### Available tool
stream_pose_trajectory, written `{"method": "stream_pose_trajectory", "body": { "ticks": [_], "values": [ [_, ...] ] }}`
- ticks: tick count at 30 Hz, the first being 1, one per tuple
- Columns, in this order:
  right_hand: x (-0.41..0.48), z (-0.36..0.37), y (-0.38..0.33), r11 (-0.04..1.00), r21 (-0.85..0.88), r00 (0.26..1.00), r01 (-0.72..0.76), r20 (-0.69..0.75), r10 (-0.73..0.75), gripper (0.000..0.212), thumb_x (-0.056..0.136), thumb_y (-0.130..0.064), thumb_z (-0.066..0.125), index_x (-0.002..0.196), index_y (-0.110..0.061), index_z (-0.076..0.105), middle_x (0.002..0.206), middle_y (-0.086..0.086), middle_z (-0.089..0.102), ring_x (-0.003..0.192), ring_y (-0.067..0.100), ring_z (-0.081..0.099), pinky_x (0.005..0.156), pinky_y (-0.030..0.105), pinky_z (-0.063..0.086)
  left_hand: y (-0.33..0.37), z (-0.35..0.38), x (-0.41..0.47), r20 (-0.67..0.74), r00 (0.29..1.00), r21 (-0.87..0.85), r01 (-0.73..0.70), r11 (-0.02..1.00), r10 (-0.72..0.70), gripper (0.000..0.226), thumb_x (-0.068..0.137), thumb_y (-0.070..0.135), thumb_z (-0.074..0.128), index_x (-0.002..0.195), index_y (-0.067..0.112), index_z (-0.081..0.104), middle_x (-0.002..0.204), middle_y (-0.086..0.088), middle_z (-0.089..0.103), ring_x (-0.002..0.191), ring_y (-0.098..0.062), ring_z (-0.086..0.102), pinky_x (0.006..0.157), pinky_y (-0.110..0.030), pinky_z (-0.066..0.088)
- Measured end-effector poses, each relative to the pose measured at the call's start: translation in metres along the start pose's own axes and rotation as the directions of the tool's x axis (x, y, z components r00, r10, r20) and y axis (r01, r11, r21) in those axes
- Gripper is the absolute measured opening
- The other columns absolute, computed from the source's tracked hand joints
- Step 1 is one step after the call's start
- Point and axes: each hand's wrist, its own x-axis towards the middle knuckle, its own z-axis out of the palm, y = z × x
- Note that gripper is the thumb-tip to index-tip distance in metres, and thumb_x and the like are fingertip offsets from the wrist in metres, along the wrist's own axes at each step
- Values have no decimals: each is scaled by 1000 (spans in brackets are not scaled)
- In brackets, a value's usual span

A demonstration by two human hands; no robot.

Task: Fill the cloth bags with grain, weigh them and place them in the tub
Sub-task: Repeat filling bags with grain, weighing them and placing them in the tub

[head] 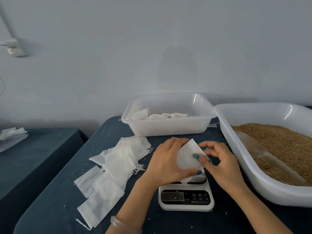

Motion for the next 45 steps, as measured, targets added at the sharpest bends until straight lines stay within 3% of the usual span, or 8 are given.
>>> {"method": "stream_pose_trajectory", "body": {
  "ticks": [13, 18, 24, 30, 33, 35, 39, 45],
  "values": [
    [3, 23, -13, 992, 87, 995, -88, -38, 91, 29, 81, -53, 58, 94, -28, 63, 94, -6, 65, 91, 8, 63, 76, 31, 56, 17, 3, 4, -268, 950, 366, -54, 929, 161, 75, 72, 67, 60, 128, 17, 54, 120, 4, 55, 110, -20, 52, 99, -38, 37],
    [-1, 30, -23, 998, -50, 994, -46, -103, 40, 36, 78, -61, 53, 87, -28, 64, 96, -11, 58, 100, -2, 51, 77, 15, 41, 7, 3, 4, -307, 945, 352, 0, 936, 116, 50, 71, 47, 67, 110, 16, 59, 101, 3, 59, 94, -23, 55, 90, -37, 42],
    [-3, 28, -41, 962, -261, 990, 84, -89, -110, 42, 82, -60, 63, 91, -20, 70, 98, -8, 63, 103, 9, 53, 86, 37, 50, -4, -4, 1, -237, 971, 228, 34, 973, 21, 43, 79, 51, 55, 98, 13, 61, 90, 2, 60, 83, -21, 56, 71, -33, 46],
    [20, -10, -73, 852, -471, 957, 229, -51, -285, 30, 84, -49, 54, 106, -31, 62, 104, -20, 60, 108, 4, 46, 85, 27, 38, -2, -9, 2, -272, 956, 39, 126, 991, -110, 48, 72, 47, 52, 104, 13, 62, 90, 8, 57, 84, -15, 55, 60, -21, 36],
    [54, -60, -68, 770, -632, 995, 82, 6, -101, 25, 90, -36, 53, 114, -32, 60, 111, -14, 63, 112, 12, 45, 81, 33, 42, -4, -8, 2, -232, 958, 7, 173, 985, -167, 44, 72, 47, 53, 102, 15, 58, 89, 17, 47, 85, -9, 48, 58, -13, 27],
    [78, -99, -55, 622, -774, 965, -120, 57, 257, 34, 94, -33, 54, 127, -26, 51, 122, -7, 60, 116, 19, 49, 88, 37, 47, -7, -7, 2, -200, 961, -6, 194, 981, -191, 41, 72, 46, 55, 101, 17, 55, 89, 18, 45, 84, -6, 43, 58, -10, 24],
    [92, -136, -25, 71, -997, 612, 7, 61, 789, 54, 94, -37, 60, 137, -10, 44, 118, 0, 56, 103, 15, 58, 86, 22, 49, -9, -5, 3, -149, 962, 2, 231, 973, -228, 44, 73, 49, 55, 105, 20, 53, 86, 20, 45, 85, -6, 42, 58, -22, 32],
    [82, -135, 7, 51, -997, 473, 65, 76, 878, 28, 97, -20, 58, 122, -8, 57, 104, -2, 62, 78, 8, 58, 57, 11, 45, -11, -3, 2, -172, 959, 11, 230, 973, -225, 46, 71, 52, 52, 104, 19, 55, 81, 21, 43, 82, -6, 41, 57, -23, 31]
  ]
}}
